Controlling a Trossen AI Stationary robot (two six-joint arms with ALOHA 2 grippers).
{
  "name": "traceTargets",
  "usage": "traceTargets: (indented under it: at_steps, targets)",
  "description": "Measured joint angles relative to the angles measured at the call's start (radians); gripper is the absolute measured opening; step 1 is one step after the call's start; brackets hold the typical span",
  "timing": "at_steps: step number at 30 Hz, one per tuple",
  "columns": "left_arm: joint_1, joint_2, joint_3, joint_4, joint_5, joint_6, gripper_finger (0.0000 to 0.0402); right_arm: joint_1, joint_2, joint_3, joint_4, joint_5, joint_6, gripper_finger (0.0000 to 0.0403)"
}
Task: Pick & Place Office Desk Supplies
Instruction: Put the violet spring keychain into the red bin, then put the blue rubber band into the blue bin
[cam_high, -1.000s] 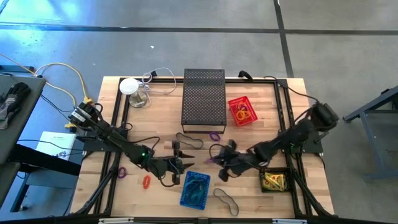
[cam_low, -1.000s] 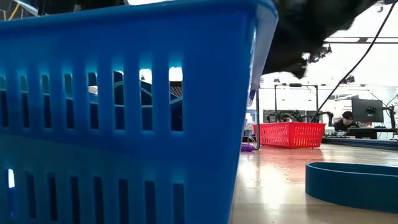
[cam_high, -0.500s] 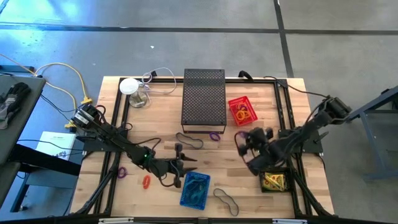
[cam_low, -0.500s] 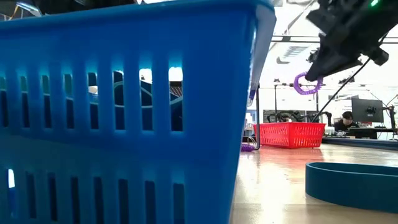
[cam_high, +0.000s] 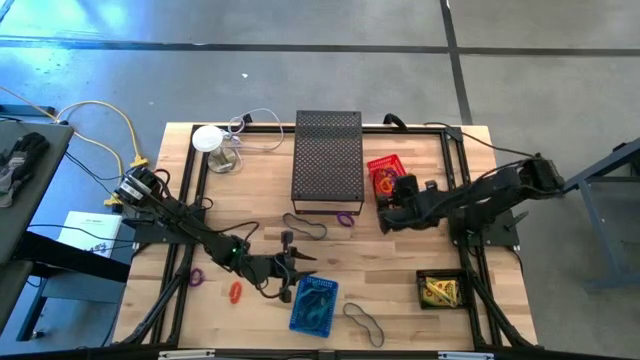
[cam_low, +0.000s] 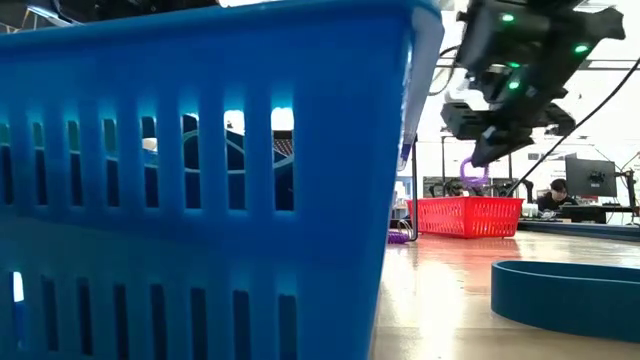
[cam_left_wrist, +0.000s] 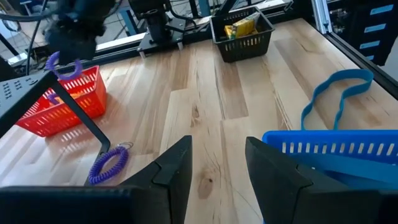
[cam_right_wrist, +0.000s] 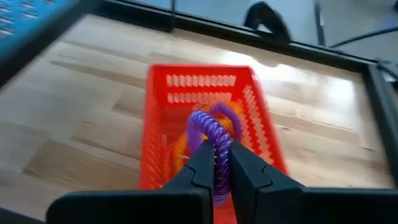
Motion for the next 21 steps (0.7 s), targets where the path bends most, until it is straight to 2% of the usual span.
traceTargets:
  at_steps: [5,8,11,17,21]
  targets:
    - [0.000,0.000,0.000,-0.004,0.000,0.000,0.0141,-0.079,0.000,0.000,0.154,-0.058,-0.221,0.0028]
    - [0.000,0.000,0.000,-0.007,-0.001,0.000,0.0141,-0.130,0.000,0.000,0.154,-0.133,-0.251,0.0059]
    - [-0.004,0.000,0.000,-0.032,-0.001,-0.034,0.0141,-0.164,0.000,0.000,0.139,-0.156,-0.255,0.0100]
    - [-0.008,0.000,-0.001,-0.069,-0.002,-0.055,0.0141,-0.158,-0.003,0.000,0.230,-0.083,-0.395,0.0176]
    - [-0.024,-0.015,-0.001,-0.169,0.011,-0.070,0.0141,-0.090,-0.038,0.000,0.320,0.010,-0.493,0.0200]
